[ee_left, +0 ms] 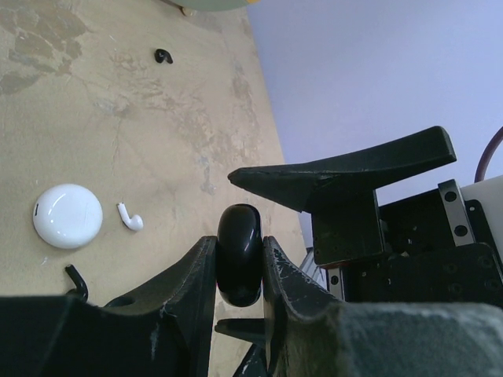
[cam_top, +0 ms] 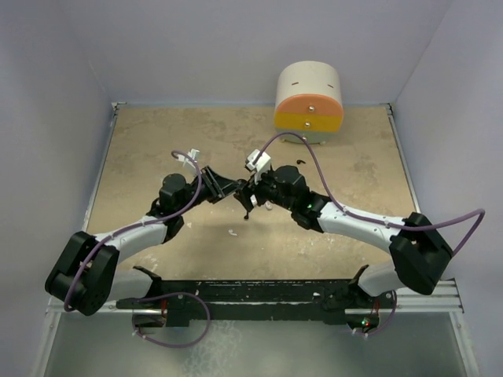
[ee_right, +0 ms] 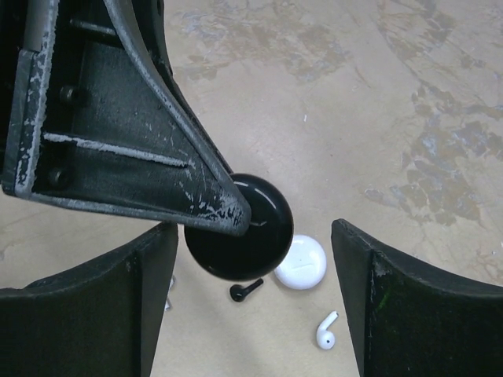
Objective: Insert the wireless bluetooth earbuds into the charging case
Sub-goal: Pick up the charging case at the center of the board.
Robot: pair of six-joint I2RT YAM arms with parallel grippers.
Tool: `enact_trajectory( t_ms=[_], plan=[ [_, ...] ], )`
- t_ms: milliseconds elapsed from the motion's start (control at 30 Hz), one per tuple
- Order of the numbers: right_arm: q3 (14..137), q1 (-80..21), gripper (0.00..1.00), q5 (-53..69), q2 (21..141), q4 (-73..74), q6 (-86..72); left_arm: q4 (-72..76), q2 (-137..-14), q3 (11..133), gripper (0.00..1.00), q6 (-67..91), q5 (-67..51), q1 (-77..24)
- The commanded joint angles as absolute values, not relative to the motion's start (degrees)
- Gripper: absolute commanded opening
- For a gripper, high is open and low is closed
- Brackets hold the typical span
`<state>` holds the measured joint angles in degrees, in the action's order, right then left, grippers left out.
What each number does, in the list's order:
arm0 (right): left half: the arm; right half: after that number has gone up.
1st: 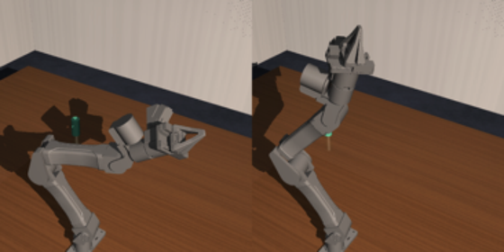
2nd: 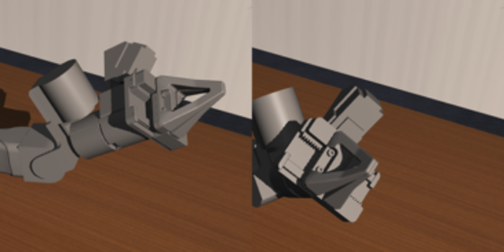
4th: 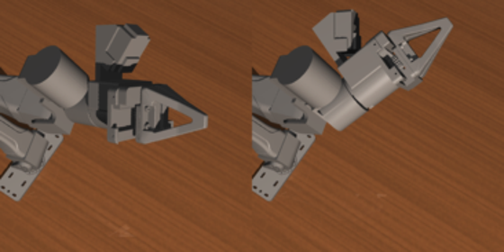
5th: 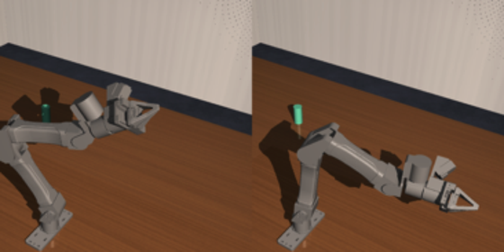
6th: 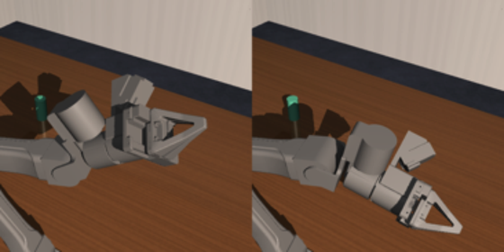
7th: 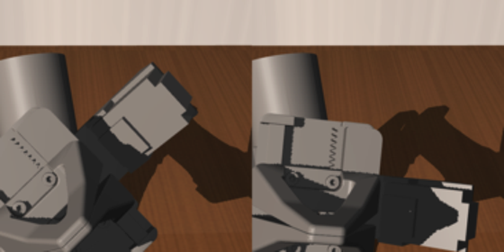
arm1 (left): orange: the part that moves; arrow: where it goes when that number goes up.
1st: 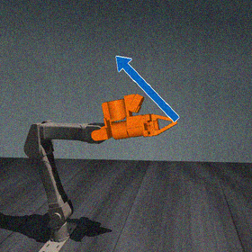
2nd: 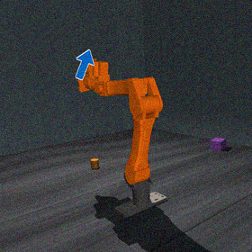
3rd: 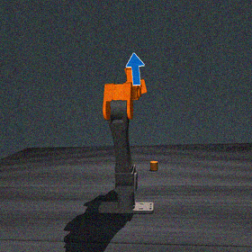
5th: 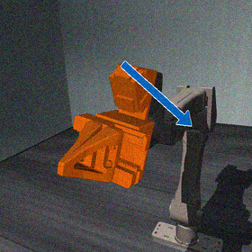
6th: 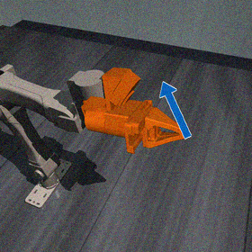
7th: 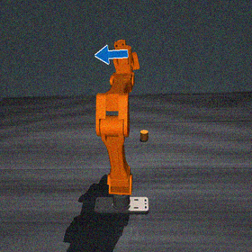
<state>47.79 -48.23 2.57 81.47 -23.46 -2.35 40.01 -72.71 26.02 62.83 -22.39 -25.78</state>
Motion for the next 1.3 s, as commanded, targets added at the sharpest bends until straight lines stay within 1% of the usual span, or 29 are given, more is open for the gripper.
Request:
enact_trajectory(
  t_ms=[0, 233, 400, 433, 500, 600, 667, 733, 867, 967, 1133, 1267],
  plan=[
    [50.65, -48.12, 0.77, 2.99, 82.06, -26.19, -1.32, 42.28, -72.22, 27.88, 0.0, 62.03, -22.27, -26.62],
    [50.45, -48.08, 0.57, 2.99, 82.2, -26.29, -1.31, 41.56, -71.32, 27.6, 0.0, 61.63, -22.13, -26.72],
    [50.32, -48.08, 0.38, 3.29, 81.62, -26.13, -1.41, 41.35, -71.01, 27.6, 0.0, 61.57, -22.14, -26.72],
    [50.24, -48.08, 0.36, 3.45, 81.5, -26.03, -1.33, 41.25, -70.92, 27.58, 0.0, 61.53, -22.08, -26.72],
    [50.06, -48.08, 0.33, 3.98, 81.1, -25.89, -1.36, 41.15, -70.75, 27.44, 0.05, 61.45, -21.99, -26.72],
    [49.86, -48.03, 0.28, 4.73, 80.64, -25.46, -1.65, 40.92, -70.34, 27.34, 0.18, 61.31, -21.74, -26.72],
    [49.71, -48.08, 0.27, 4.75, 80.28, -25.26, -1.67, 40.34, -70.02, 27.33, 0.22, 61.1, -21.4, -26.72],
    [49.66, -48.07, 0.27, 4.79, 80.02, -25.1, -1.74, 39.88, -69.76, 27.42, 0.25, 60.86, -21.15, -26.72],
    [49.53, -48.05, 0.27, 4.83, 79.82, -24.83, -1.74, 39.39, -69.28, 27.42, 0.38, 60.65, -20.77, -26.72],
    [49.44, -48.12, 0.27, 4.92, 79.63, -24.75, -1.76, 38.9, -68.84, 27.45, 0.44, 60.36, -20.41, -26.72],
    [49.23, -48.08, 0.27, 5.14, 79.38, -24.79, -1.77, 38.11, -68.56, 27.51, 0.44, 60.12, -20.05, -26.72],
    [49.13, -48.08, 0.26, 5.19, 79.28, -24.83, -1.71, 38.17, -68.58, 27.45, 0.36, 60.12, -20.04, -26.72]
  ],
)
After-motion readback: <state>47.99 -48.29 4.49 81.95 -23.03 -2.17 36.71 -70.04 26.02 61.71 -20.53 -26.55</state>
